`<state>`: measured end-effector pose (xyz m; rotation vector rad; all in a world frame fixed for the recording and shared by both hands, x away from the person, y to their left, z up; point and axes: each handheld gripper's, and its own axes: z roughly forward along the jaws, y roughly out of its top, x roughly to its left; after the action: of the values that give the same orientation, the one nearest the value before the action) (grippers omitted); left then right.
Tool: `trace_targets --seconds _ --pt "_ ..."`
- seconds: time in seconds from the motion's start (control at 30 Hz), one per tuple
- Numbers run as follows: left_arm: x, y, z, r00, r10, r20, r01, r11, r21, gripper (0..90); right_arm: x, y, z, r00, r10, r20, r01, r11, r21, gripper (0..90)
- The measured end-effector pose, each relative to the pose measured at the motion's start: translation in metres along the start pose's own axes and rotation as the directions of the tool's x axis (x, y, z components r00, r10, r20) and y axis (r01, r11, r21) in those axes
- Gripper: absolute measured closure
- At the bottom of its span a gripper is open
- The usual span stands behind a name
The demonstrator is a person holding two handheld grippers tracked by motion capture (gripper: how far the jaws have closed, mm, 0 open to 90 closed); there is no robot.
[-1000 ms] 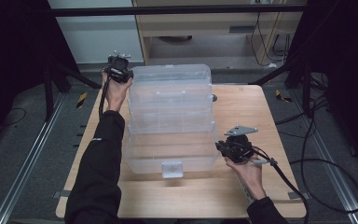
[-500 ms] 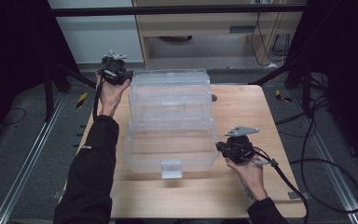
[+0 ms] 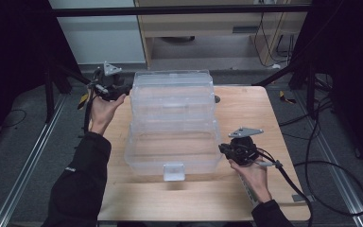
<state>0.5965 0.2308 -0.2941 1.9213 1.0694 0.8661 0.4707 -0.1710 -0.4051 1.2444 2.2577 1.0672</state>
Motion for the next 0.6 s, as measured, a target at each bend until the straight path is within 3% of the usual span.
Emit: trace_targets --seconds 0.33,0.5,0.6 --pt "-0.015 -0.031 -0.041 0.9973 -0.027 0.068 0.03 0.9987 -0.041 60.6 -0.001 0.0 0.0 1.0 0.002 -0.001 -0.002 1.0 0.006 83.7" --pt "-0.019 -0.048 -0.055 0.9979 -0.018 0.062 0.02 0.9994 -0.029 60.3 -0.001 0.0 0.0 1.0 0.003 -0.002 -0.003 1.0 0.004 83.7" --pt "-0.02 -0.058 -0.062 0.997 -0.038 0.068 0.04 0.9985 -0.036 60.2 -0.001 0.001 0.0 1.0 0.002 -0.004 -0.002 1.0 0.004 83.6"
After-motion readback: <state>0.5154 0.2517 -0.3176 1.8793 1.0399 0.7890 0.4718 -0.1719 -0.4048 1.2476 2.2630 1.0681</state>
